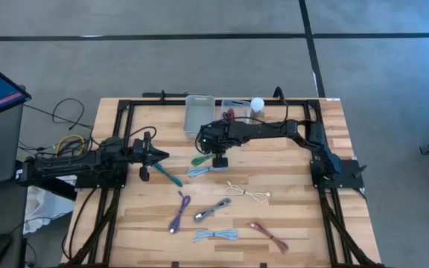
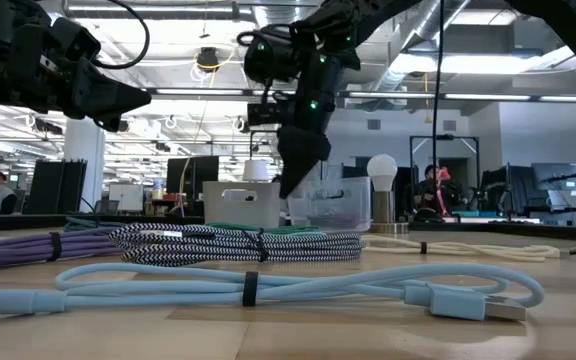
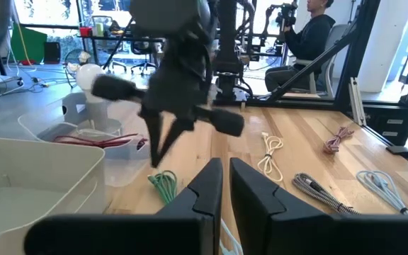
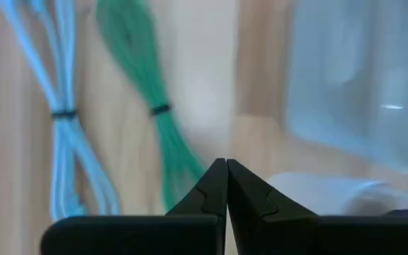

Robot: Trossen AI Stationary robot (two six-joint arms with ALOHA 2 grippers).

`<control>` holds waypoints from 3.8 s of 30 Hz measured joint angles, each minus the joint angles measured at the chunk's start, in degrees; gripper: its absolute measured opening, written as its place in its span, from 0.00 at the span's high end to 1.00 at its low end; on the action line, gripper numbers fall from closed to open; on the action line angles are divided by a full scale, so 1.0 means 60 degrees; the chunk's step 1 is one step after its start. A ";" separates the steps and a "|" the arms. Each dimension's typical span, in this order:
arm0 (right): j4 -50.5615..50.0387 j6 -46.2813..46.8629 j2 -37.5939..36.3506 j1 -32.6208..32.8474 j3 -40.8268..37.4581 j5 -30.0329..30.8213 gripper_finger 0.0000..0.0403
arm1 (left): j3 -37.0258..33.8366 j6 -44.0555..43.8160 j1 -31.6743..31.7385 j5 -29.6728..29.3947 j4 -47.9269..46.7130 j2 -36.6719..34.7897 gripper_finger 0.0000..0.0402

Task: Pick & Place USB Port
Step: Put the green charger cable into the white bin

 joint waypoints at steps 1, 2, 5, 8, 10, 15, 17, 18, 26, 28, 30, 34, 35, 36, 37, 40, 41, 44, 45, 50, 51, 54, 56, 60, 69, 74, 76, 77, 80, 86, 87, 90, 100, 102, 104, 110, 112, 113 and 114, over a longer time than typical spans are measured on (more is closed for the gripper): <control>-0.0125 0.0016 -0.0089 -0.0006 0.0034 -0.0004 1.00 | 0.0003 0.0000 -0.0003 0.0000 -0.0001 0.0000 0.93; -0.0223 0.0031 -0.0141 -0.0001 0.0088 -0.0015 1.00 | 0.0002 0.0000 0.0001 0.0000 0.0000 -0.0004 0.93; 0.0100 0.0071 -0.0162 0.0074 0.0319 -0.0656 1.00 | 0.0000 0.0000 -0.0003 0.0001 0.0002 0.0006 0.93; 0.0049 0.0075 -0.0121 0.0199 0.0348 -0.1504 1.00 | 0.0001 0.0000 -0.0001 0.0002 -0.0001 0.0052 0.93; 0.0074 0.0075 -0.0074 0.0305 0.0358 -0.1517 1.00 | 0.0002 0.0000 0.0001 0.0000 0.0026 0.0073 0.93; 0.0329 -0.0292 -0.0055 0.0475 0.0354 -0.1529 0.97 | -0.0001 0.0000 0.0001 0.0000 0.0021 0.0076 0.93; 0.0587 -0.0453 -0.0053 0.0479 0.0354 -0.1530 0.93 | 0.0003 0.0000 -0.0001 0.0000 0.0027 0.0076 0.93; 0.0742 -0.0475 -0.0053 0.0470 0.0354 -0.1540 0.90 | 0.0001 0.0000 0.0001 0.0000 0.0037 0.0076 0.93; 0.1393 -0.0392 -0.0051 0.0463 0.0354 -0.1841 0.68 | 0.0003 -0.0002 0.0000 0.0000 0.0068 0.0076 0.93; 0.1402 -0.0393 -0.0053 0.0479 0.0354 -0.1860 0.65 | 0.0001 0.0000 0.0001 0.0000 0.0070 0.0076 0.93; 0.1566 -0.0393 0.0116 0.0517 0.0363 -0.2017 0.63 | 0.0000 0.0000 0.0000 0.0000 0.0072 0.0076 0.93; 0.1712 -0.0177 0.0653 0.0545 0.0347 -0.2334 0.63 | 0.0000 -0.0004 0.0001 0.0000 0.0076 0.0076 0.93; 0.1750 -0.0184 0.0807 0.0550 0.0354 -0.2298 0.63 | 0.0002 -0.0004 -0.0002 0.0001 0.0076 0.0076 0.93; 0.1682 -0.0180 0.0950 0.0547 0.0345 -0.2264 0.64 | 0.0001 -0.0004 0.0000 0.0001 0.0090 0.0079 0.93; 0.1739 -0.0173 0.1077 0.0546 0.0343 -0.2241 0.65 | 0.0001 -0.0004 0.0001 0.0000 0.0115 0.0091 0.93; 0.1855 -0.0169 0.1279 0.0475 0.0345 -0.2229 0.67 | 0.0003 -0.0004 -0.0002 0.0000 0.0148 0.0120 0.93; 0.1925 -0.0163 0.1340 0.0440 0.0348 -0.2227 0.68 | -0.0001 -0.0004 0.0001 0.0000 0.0141 0.0124 0.93; 0.2121 -0.0151 0.1597 0.0375 0.0350 -0.2099 0.71 | 0.0003 -0.0004 0.0001 0.0000 0.0146 0.0138 0.93; 0.2163 -0.0150 0.1635 0.0369 0.0354 -0.2057 0.71 | 0.0003 -0.0004 0.0001 0.0000 0.0143 0.0142 0.93; 0.2185 -0.0147 0.1763 0.0313 0.0380 -0.1961 0.76 | 0.0002 -0.0004 -0.0002 0.0002 0.0145 0.0142 0.93; 0.2185 -0.0147 0.1768 0.0313 0.0380 -0.1972 0.77 | 0.0003 -0.0004 0.0001 0.0000 0.0145 0.0142 0.93; 0.2185 -0.0147 0.1731 0.0317 0.0366 -0.1974 0.84 | 0.0003 -0.0004 -0.0001 0.0001 0.0145 0.0142 0.93; 0.2204 -0.0151 0.1726 0.0321 0.0362 -0.1962 0.91 | 0.0003 -0.0004 -0.0001 0.0002 0.0145 0.0142 0.93; 0.2225 -0.0216 0.1726 0.0364 0.0362 -0.1899 0.97 | -0.0001 -0.0004 0.0001 0.0004 0.0145 0.0142 0.93; 0.1904 -0.0541 0.1099 0.0367 0.0307 -0.1112 1.00 | -0.0001 -0.0004 -0.0003 0.0004 0.0145 0.0142 0.93; 0.2187 -0.0726 0.0088 0.0097 0.0340 -0.0728 1.00 | 0.0001 -0.0004 0.0001 0.0000 0.0148 0.0142 0.93; 0.2344 -0.0726 -0.0177 -0.0081 0.0336 -0.0735 1.00 | 0.0002 -0.0004 -0.0003 0.0004 0.0148 0.0142 0.93; 0.2554 -0.0721 -0.0307 -0.0184 0.0336 -0.0738 1.00 | 0.0003 -0.0004 0.0001 0.0000 0.0148 0.0142 0.93; 0.3290 -0.0354 -0.0684 -0.0572 0.0336 -0.0767 1.00 | 0.0000 -0.0004 -0.0003 0.0000 0.0152 0.0142 0.93; 0.5412 0.1024 -0.0847 -0.1414 0.0341 -0.1596 1.00 | 0.0003 -0.0004 0.0000 0.0004 0.0164 0.0142 0.93; 0.5801 0.1364 -0.0856 -0.1558 0.0340 -0.1922 1.00 | 0.0001 -0.0004 -0.0002 0.0003 0.0174 0.0142 0.93; 0.7045 0.2066 -0.0701 -0.1898 0.0365 -0.2543 1.00 | 0.0002 -0.0004 -0.0002 0.0003 0.0181 0.0142 0.93; 0.7204 0.2906 0.0468 -0.2440 0.0346 -0.2633 1.00 | 0.0002 -0.0004 0.0000 0.0003 0.0203 0.0157 0.93; 0.7223 0.2927 0.0719 -0.2480 0.0343 -0.2627 1.00 | 0.0001 -0.0004 -0.0001 0.0004 0.0207 0.0157 0.93; 0.7214 0.2929 0.0874 -0.2514 0.0343 -0.2604 1.00 | 0.0002 -0.0007 0.0001 0.0003 0.0211 0.0157 0.93; 0.6923 0.2858 0.1053 -0.2720 0.0347 -0.2514 1.00 | 0.0001 -0.0004 0.0001 0.0000 0.0214 0.0157 0.93; 0.6741 0.2856 0.1052 -0.2789 0.0347 -0.2509 1.00 | -0.0001 -0.0004 0.0001 0.0004 0.0214 0.0157 0.93; 0.6692 0.2857 0.1052 -0.2826 0.0347 -0.2500 1.00 | 0.0003 -0.0004 0.0001 0.0004 0.0214 0.0157 0.93; 0.6675 0.2856 0.1052 -0.2849 0.0347 -0.2484 1.00 | 0.0001 -0.0004 0.0001 0.0003 0.0215 0.0157 0.93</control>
